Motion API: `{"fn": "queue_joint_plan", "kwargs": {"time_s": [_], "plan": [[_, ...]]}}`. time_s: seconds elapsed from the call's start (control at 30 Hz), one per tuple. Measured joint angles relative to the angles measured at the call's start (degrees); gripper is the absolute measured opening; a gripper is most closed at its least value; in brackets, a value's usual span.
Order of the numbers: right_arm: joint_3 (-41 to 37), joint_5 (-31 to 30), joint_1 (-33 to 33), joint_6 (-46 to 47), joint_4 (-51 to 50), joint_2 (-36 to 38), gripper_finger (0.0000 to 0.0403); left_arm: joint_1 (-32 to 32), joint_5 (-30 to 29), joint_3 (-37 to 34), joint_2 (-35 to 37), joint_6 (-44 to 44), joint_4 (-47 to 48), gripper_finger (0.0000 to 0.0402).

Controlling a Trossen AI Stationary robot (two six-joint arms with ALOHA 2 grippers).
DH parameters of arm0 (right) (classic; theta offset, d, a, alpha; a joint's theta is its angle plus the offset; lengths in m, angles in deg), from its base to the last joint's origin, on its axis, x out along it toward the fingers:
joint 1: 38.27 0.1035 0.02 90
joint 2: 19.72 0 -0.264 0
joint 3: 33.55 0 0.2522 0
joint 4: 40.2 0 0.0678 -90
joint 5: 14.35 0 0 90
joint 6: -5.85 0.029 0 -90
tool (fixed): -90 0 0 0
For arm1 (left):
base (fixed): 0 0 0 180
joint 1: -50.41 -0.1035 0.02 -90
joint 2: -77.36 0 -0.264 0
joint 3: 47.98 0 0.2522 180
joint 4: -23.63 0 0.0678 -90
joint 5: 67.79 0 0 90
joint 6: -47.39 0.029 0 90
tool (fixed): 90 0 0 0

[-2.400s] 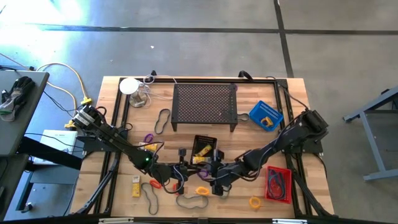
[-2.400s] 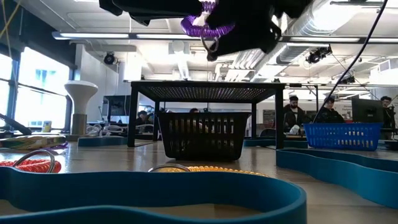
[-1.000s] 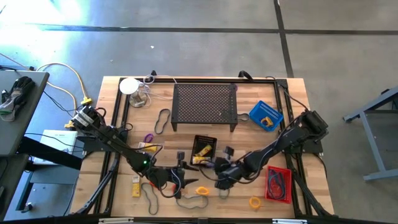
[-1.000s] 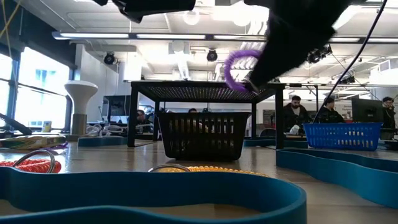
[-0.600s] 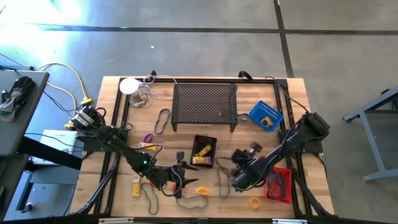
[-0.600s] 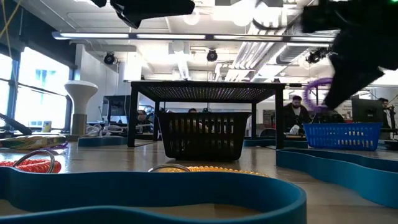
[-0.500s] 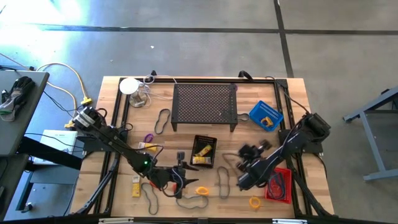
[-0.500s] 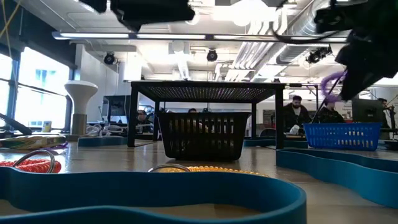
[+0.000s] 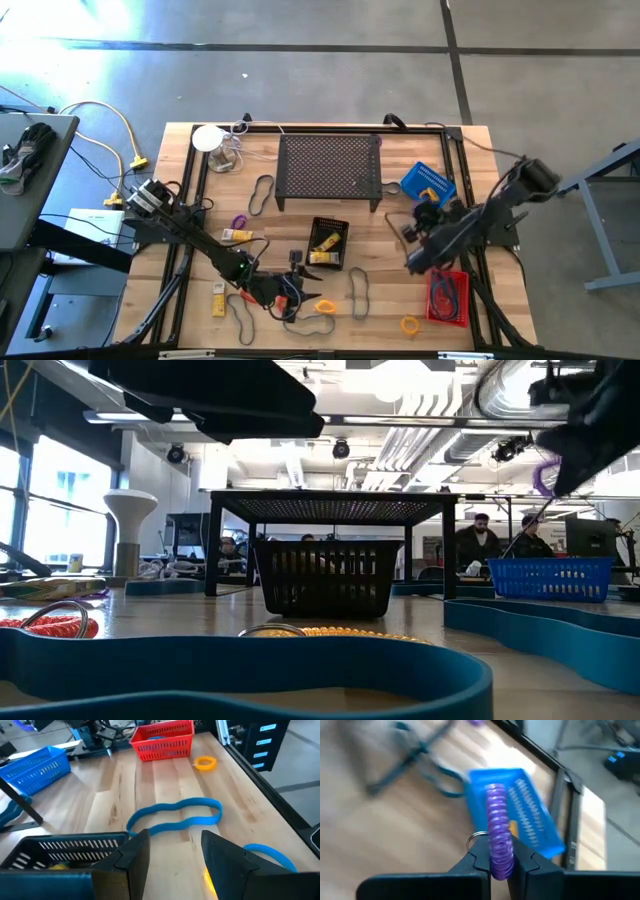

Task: Pick & Place Office Desk Supplies
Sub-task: Put the purple spring keychain into the blue bin

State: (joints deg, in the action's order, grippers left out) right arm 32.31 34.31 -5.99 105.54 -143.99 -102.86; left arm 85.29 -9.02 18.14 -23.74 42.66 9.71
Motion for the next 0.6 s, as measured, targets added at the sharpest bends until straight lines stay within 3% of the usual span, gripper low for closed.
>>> {"fn": "queue_joint_plan", "kwargs": {"time_s": [0.17, 0.33, 0.6], "plan": [[-9.5, 0.2, -8.3, 0.5, 4.3, 11.9, 0.0017, -0.3, -0.1, 0.0, 0.0, 0.4, -0.1, 0.0170], [-17.0, 1.2, -19.1, -9.1, 15.0, 21.3, 0.0017, -0.8, 0.0, 0.0, 0.0, 0.0, -0.1, 0.0170], [-21.4, 3.5, -32.2, -22.8, 25.6, 26.4, 0.0023, -1.1, -0.1, 0.0, 0.0, 0.0, -0.7, 0.0170]]}}
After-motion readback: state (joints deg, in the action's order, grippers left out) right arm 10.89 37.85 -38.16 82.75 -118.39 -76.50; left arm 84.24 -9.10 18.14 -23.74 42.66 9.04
